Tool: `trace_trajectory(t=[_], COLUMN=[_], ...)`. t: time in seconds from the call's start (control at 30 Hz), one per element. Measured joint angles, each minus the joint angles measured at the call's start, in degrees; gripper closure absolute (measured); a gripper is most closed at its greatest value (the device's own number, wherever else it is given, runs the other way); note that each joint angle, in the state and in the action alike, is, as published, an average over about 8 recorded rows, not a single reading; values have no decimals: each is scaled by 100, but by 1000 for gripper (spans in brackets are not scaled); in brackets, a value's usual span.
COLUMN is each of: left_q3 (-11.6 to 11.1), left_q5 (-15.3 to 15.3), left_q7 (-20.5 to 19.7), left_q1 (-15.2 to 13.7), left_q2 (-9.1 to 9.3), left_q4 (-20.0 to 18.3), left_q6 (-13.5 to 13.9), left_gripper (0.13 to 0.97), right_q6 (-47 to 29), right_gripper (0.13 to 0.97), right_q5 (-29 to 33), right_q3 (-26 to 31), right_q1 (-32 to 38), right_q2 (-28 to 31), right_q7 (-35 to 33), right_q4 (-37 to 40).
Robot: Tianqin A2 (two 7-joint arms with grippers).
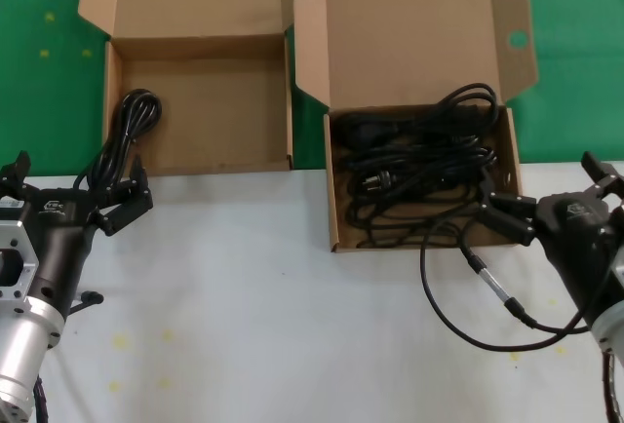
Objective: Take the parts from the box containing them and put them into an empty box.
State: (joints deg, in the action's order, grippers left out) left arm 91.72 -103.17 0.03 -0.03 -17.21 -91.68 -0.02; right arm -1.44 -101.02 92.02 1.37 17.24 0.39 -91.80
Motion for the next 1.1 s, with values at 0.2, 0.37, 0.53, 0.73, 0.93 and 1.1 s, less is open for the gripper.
trace_trajectory(t=[0.2, 0.37, 0.53, 0.73, 0.93, 1.1], left_q3=[0, 0, 0, 0, 0, 0], left_q5=[0, 0, 0, 0, 0, 0], left_q7=[0, 0, 0, 0, 0, 0], left_q1=[0, 0, 0, 0, 0, 0], left_q2=[0, 0, 0, 0, 0, 0], left_q4=[0, 0, 0, 0, 0, 0], left_q6=[0, 0, 0, 0, 0, 0], left_gripper=[132, 132, 132, 132, 132, 132], right_q6=[0, 0, 0, 0, 0, 0], right_gripper=[129, 129, 129, 129, 129, 129], right_q5=[0, 0, 0, 0, 0, 0], right_q3=[0, 0, 0, 0, 0, 0], right_q1=[0, 0, 0, 0, 0, 0], right_q2=[0, 0, 0, 0, 0, 0], right_q7=[0, 0, 0, 0, 0, 0], right_q4=[0, 0, 0, 0, 0, 0])
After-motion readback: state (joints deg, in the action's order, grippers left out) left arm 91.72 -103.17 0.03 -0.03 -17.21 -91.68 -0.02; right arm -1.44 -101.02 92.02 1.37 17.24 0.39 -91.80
